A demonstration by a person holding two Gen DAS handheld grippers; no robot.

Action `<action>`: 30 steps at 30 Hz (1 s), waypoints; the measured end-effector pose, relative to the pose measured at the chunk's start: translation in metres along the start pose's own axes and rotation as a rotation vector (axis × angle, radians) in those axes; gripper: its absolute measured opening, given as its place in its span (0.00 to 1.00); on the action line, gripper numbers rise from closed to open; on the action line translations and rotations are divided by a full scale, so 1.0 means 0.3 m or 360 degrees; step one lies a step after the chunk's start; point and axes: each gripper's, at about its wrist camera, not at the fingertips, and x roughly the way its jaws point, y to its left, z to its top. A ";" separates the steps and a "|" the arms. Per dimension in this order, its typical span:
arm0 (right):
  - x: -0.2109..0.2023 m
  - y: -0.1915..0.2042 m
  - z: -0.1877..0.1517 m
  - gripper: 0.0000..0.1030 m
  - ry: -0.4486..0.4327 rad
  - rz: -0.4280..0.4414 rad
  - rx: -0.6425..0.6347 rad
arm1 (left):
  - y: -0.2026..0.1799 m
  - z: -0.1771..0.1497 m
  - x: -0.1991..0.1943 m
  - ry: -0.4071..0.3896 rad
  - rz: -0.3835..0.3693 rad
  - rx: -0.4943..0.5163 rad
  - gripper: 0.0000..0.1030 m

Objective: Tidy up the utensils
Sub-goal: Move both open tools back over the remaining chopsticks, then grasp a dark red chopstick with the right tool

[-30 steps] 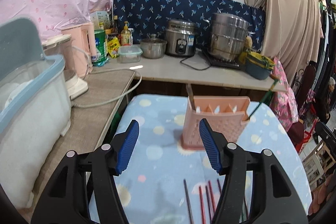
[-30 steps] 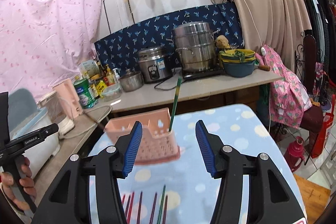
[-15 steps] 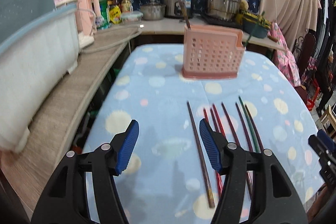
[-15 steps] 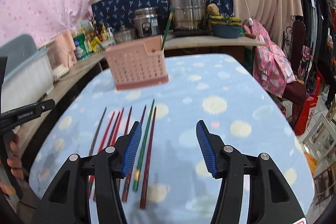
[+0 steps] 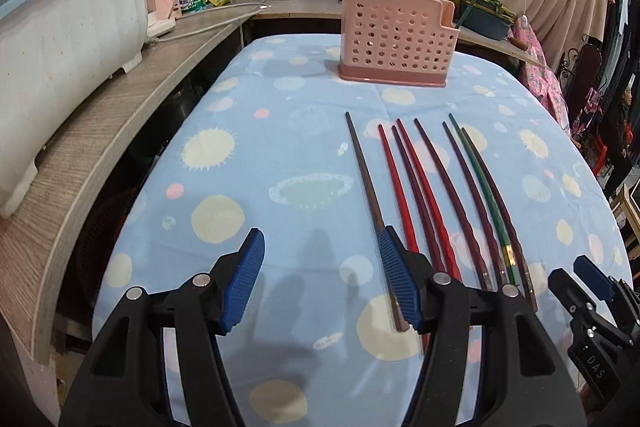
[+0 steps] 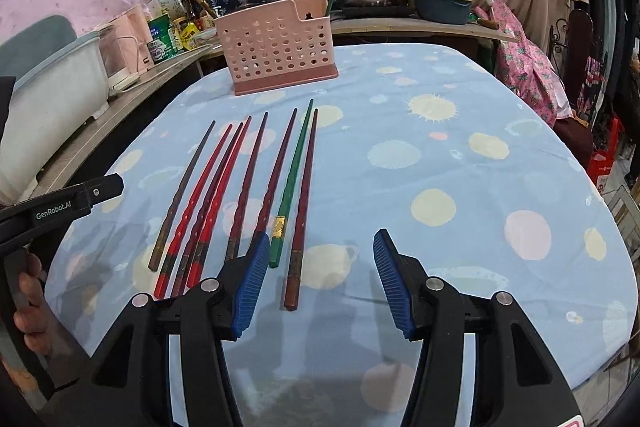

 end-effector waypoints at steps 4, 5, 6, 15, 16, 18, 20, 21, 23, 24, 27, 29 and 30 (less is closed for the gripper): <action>0.017 0.015 -0.014 0.40 0.0023 0.0008 -0.0006 | -0.003 -0.026 0.006 0.0021 -0.0005 -0.0009 0.55; 0.022 0.017 -0.018 0.38 0.0032 0.0011 -0.0008 | -0.002 -0.033 0.006 0.0024 -0.0009 -0.0014 0.55; 0.026 0.019 -0.022 0.36 0.0039 0.0015 -0.0008 | -0.003 -0.039 0.007 0.0028 -0.0011 -0.0017 0.55; 0.048 0.035 -0.039 0.25 0.0064 0.0028 -0.0020 | -0.011 -0.071 0.019 0.0064 -0.0027 -0.0021 0.56; 0.050 0.035 -0.040 0.25 0.0066 0.0028 -0.0019 | -0.012 -0.072 0.021 0.0065 -0.0028 -0.0019 0.56; 0.052 0.034 -0.040 0.23 0.0071 0.0030 -0.0018 | -0.015 -0.074 0.023 0.0070 -0.0029 -0.0021 0.56; 0.055 0.036 -0.041 0.22 0.0069 0.0032 -0.0016 | -0.016 -0.076 0.026 0.0080 -0.0028 -0.0023 0.56; 0.057 0.037 -0.042 0.22 0.0071 0.0034 -0.0018 | -0.016 -0.078 0.028 0.0084 -0.0027 -0.0025 0.57; 0.063 0.039 -0.045 0.21 0.0076 0.0034 -0.0023 | -0.018 -0.081 0.030 0.0090 -0.0030 -0.0026 0.58; 0.066 0.040 -0.045 0.19 0.0078 0.0033 -0.0026 | -0.019 -0.082 0.030 0.0090 -0.0028 -0.0025 0.59; 0.068 0.041 -0.046 0.17 0.0073 0.0028 -0.0028 | -0.023 -0.085 0.030 0.0093 -0.0027 -0.0021 0.60; 0.069 0.039 -0.047 0.16 0.0071 0.0024 -0.0028 | -0.024 -0.088 0.031 0.0095 -0.0028 -0.0022 0.61; 0.069 0.038 -0.049 0.15 0.0069 0.0020 -0.0030 | -0.024 -0.088 0.032 0.0097 -0.0029 -0.0023 0.61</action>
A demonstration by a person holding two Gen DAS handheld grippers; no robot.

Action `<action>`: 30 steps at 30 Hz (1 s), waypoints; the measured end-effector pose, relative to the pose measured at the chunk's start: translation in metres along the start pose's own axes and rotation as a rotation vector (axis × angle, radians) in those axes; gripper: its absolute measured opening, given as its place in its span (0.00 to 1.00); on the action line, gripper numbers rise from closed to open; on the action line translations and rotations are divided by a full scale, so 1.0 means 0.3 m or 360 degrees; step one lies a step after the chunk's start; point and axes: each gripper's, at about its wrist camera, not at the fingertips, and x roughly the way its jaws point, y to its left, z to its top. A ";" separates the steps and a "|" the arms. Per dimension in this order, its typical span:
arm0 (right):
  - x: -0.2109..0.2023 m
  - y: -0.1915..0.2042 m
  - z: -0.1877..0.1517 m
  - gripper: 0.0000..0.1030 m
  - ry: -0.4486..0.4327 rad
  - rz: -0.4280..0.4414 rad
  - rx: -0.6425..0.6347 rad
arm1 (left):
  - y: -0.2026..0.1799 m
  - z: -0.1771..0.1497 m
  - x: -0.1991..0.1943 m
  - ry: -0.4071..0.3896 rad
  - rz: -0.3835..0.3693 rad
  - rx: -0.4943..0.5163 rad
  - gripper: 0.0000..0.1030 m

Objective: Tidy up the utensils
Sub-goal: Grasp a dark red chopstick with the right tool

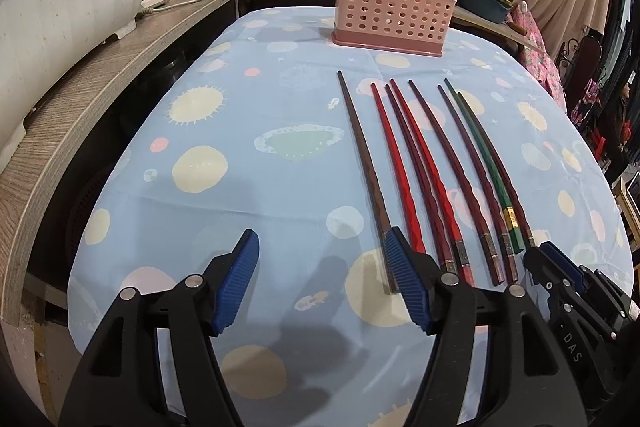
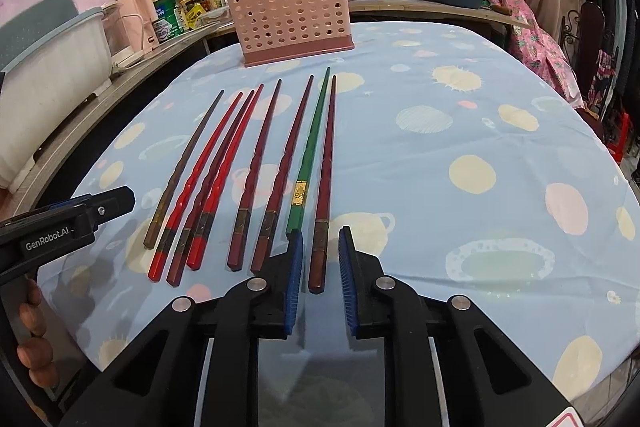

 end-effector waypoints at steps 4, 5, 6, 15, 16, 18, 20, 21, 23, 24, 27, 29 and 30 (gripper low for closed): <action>0.000 -0.006 0.000 0.11 -0.0004 -0.0006 0.0005 | -0.002 -0.003 0.002 0.0006 0.0001 0.0000 0.64; 0.001 -0.005 0.001 0.10 -0.0005 -0.0011 0.0005 | -0.004 -0.004 0.002 0.0007 0.0001 0.0002 0.65; 0.000 -0.007 0.000 0.09 -0.0007 -0.0016 0.0003 | -0.006 -0.005 0.003 0.0009 0.0001 0.0004 0.65; -0.011 -0.032 -0.006 0.07 -0.0022 -0.0042 0.0033 | -0.023 -0.018 0.008 0.0024 0.0007 0.0019 0.73; -0.012 -0.036 -0.007 0.07 -0.0022 -0.0043 0.0039 | -0.024 -0.018 0.008 0.0025 0.0007 0.0021 0.73; -0.015 -0.043 -0.009 0.07 -0.0023 -0.0042 0.0046 | -0.026 -0.019 0.010 0.0029 0.0005 0.0021 0.74; -0.016 -0.044 -0.010 0.07 -0.0024 -0.0042 0.0048 | -0.030 -0.019 0.012 0.0032 0.0004 0.0021 0.74; -0.016 -0.044 -0.011 0.07 -0.0025 -0.0042 0.0048 | -0.031 -0.020 0.013 0.0036 0.0005 0.0021 0.75; -0.017 -0.045 -0.013 0.07 -0.0027 -0.0042 0.0048 | -0.035 -0.021 0.016 0.0043 0.0000 0.0019 0.75; -0.017 -0.045 -0.013 0.07 -0.0027 -0.0042 0.0049 | -0.036 -0.022 0.018 0.0047 -0.0002 0.0017 0.75; -0.017 -0.044 -0.013 0.07 -0.0027 -0.0042 0.0047 | -0.040 -0.023 0.029 0.0062 -0.0011 0.0012 0.75; -0.017 -0.045 -0.014 0.07 -0.0027 -0.0042 0.0048 | -0.042 -0.025 0.035 0.0072 -0.0016 0.0005 0.75; -0.017 -0.045 -0.014 0.07 -0.0027 -0.0043 0.0048 | -0.042 -0.027 0.040 0.0079 -0.0019 0.0000 0.75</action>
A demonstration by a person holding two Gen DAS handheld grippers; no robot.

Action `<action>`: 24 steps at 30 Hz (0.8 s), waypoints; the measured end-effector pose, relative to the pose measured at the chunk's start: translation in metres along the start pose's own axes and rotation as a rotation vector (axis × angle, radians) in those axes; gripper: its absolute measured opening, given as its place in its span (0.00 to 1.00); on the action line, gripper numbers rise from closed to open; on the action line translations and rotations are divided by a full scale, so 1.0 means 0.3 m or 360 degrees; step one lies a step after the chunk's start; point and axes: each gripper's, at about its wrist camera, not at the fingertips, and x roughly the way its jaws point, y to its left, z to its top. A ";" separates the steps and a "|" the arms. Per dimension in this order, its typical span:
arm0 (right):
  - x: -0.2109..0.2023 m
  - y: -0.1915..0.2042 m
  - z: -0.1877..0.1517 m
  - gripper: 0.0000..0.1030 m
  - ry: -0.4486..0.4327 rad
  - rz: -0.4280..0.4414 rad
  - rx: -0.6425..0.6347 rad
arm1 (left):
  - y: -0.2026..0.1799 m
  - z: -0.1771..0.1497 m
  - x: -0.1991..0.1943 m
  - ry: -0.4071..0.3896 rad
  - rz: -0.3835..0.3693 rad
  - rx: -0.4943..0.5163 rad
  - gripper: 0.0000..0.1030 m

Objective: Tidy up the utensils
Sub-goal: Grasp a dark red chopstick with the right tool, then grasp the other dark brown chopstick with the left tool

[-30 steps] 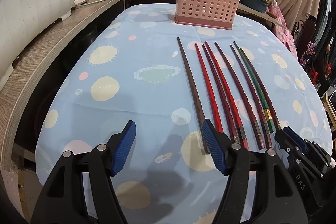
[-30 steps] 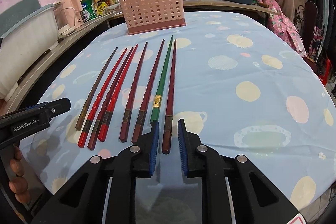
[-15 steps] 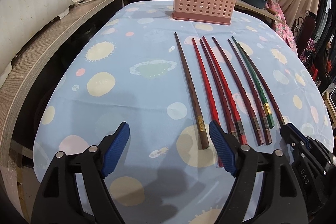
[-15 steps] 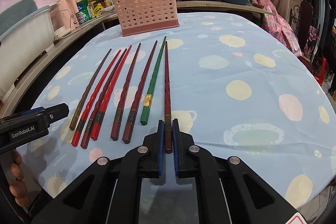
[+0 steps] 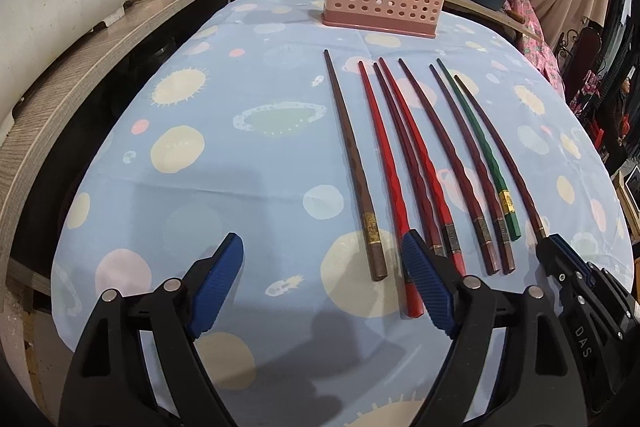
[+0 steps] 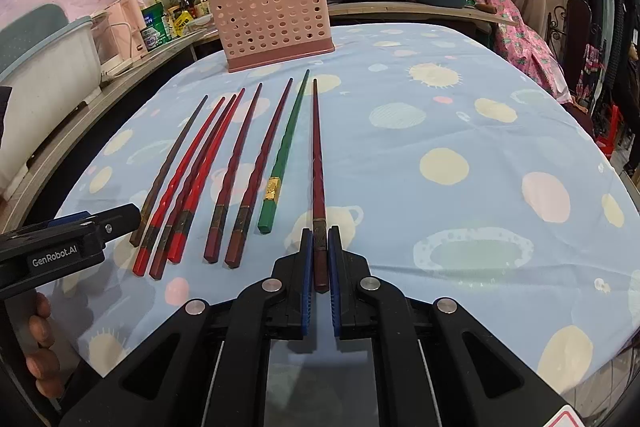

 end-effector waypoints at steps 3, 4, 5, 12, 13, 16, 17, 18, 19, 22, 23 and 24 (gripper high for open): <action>0.000 0.000 0.000 0.07 0.0000 0.0001 0.0000 | 0.001 -0.003 0.015 0.0020 -0.0002 -0.0011 0.75; 0.000 0.000 -0.001 0.07 0.0000 0.0001 0.0000 | 0.001 -0.005 0.018 0.0025 -0.0001 -0.0014 0.75; 0.000 -0.001 -0.001 0.07 -0.0001 0.0001 0.0001 | 0.003 -0.007 0.021 0.0029 0.0002 -0.0017 0.75; -0.001 0.000 -0.002 0.07 -0.0003 0.0000 0.0000 | 0.000 -0.009 0.029 0.0012 0.0039 -0.0003 0.75; -0.001 -0.001 -0.002 0.07 -0.0003 0.0001 0.0001 | -0.001 -0.009 0.031 0.0009 0.0047 -0.0001 0.75; -0.001 0.000 -0.002 0.07 -0.0004 0.0000 0.0000 | -0.004 -0.009 0.035 0.0003 0.0085 0.0014 0.72; -0.001 0.000 -0.003 0.07 -0.0004 0.0000 0.0001 | -0.005 -0.009 0.035 -0.0002 0.0100 0.0020 0.71; -0.001 0.000 -0.003 0.07 -0.0004 0.0000 0.0001 | -0.004 -0.010 0.034 -0.0006 0.0105 0.0020 0.69; -0.001 0.000 -0.003 0.07 -0.0006 0.0000 0.0001 | -0.004 -0.010 0.033 -0.0011 0.0111 0.0020 0.65; -0.001 0.000 -0.004 0.07 -0.0006 0.0000 0.0000 | -0.001 -0.011 0.027 -0.0022 0.0112 0.0029 0.55; -0.001 0.000 -0.004 0.07 -0.0006 -0.0001 0.0000 | 0.000 -0.011 0.025 -0.0026 0.0111 0.0031 0.51; -0.001 0.000 -0.004 0.07 -0.0006 0.0000 0.0000 | 0.002 -0.012 0.023 -0.0029 0.0110 0.0032 0.47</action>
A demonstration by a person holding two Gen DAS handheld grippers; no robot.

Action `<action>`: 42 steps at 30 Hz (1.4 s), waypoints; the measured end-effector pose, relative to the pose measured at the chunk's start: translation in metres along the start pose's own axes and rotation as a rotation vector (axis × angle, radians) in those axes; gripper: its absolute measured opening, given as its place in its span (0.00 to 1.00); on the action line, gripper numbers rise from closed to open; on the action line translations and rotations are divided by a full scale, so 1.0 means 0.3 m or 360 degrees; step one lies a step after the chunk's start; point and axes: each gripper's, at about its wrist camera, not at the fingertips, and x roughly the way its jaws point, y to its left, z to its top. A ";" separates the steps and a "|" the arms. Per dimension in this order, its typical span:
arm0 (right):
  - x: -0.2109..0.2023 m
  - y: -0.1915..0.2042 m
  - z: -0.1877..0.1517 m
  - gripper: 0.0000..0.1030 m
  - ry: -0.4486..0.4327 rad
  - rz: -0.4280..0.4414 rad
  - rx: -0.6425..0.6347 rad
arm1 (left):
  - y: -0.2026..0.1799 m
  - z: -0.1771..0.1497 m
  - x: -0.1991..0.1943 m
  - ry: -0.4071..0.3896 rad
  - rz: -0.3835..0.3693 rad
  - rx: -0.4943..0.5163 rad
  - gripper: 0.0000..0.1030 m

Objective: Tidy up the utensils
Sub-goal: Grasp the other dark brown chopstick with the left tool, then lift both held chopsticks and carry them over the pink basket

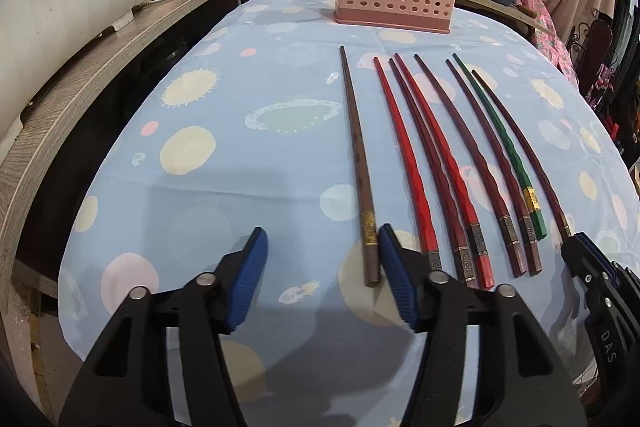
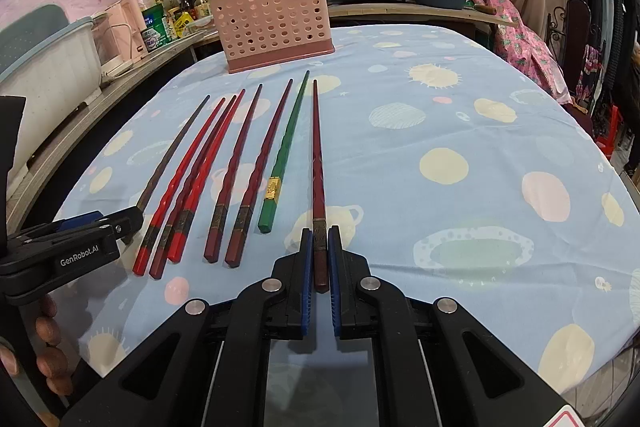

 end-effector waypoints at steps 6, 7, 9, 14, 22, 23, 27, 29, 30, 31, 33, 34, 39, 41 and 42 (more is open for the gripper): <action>-0.004 0.000 -0.002 0.07 0.0000 0.0004 0.0004 | -0.003 0.001 -0.008 0.0005 -0.0011 0.0027 0.20; -0.004 0.000 -0.002 0.07 0.0000 0.0005 0.0005 | -0.002 0.001 -0.008 0.0008 -0.0013 0.0030 0.17; -0.004 0.000 -0.003 0.07 0.0000 0.0005 0.0003 | -0.002 0.002 -0.009 0.0014 -0.0021 0.0031 0.12; -0.022 -0.005 -0.001 0.07 0.0007 0.0013 0.0010 | 0.005 0.004 -0.013 0.0040 -0.0060 0.0028 0.07; -0.073 -0.031 0.016 0.07 -0.0036 0.0016 0.0054 | 0.032 0.011 -0.052 0.0051 -0.0111 -0.0012 0.07; -0.084 -0.034 0.022 0.07 -0.0050 0.0016 0.0058 | 0.035 0.014 -0.061 0.0045 -0.0122 -0.0015 0.07; -0.127 -0.045 0.054 0.07 -0.0106 0.0023 0.0075 | 0.043 0.030 -0.112 0.0008 -0.0164 -0.0006 0.07; -0.148 -0.049 0.073 0.07 -0.0136 0.0027 0.0083 | 0.045 0.039 -0.132 -0.0009 -0.0170 -0.0003 0.07; -0.158 -0.051 0.081 0.07 -0.0150 0.0029 0.0087 | 0.047 0.045 -0.144 -0.0018 -0.0175 -0.0005 0.07; -0.170 -0.051 0.090 0.07 -0.0166 0.0031 0.0090 | 0.049 0.051 -0.153 -0.0026 -0.0177 -0.0005 0.07; -0.189 -0.052 0.105 0.07 -0.0193 0.0036 0.0091 | 0.052 0.063 -0.176 -0.0050 -0.0173 -0.0005 0.07; -0.200 -0.051 0.114 0.07 -0.0206 0.0039 0.0090 | 0.054 0.069 -0.189 -0.0064 -0.0172 -0.0005 0.07; -0.244 -0.061 0.142 0.07 -0.0266 0.0046 0.0109 | 0.068 0.104 -0.242 -0.0115 -0.0183 -0.0020 0.07; -0.264 -0.063 0.155 0.07 -0.0293 0.0053 0.0119 | 0.071 0.118 -0.267 -0.0143 -0.0188 -0.0027 0.07; -0.274 -0.063 0.160 0.07 -0.0304 0.0056 0.0121 | 0.074 0.125 -0.279 -0.0155 -0.0193 -0.0032 0.07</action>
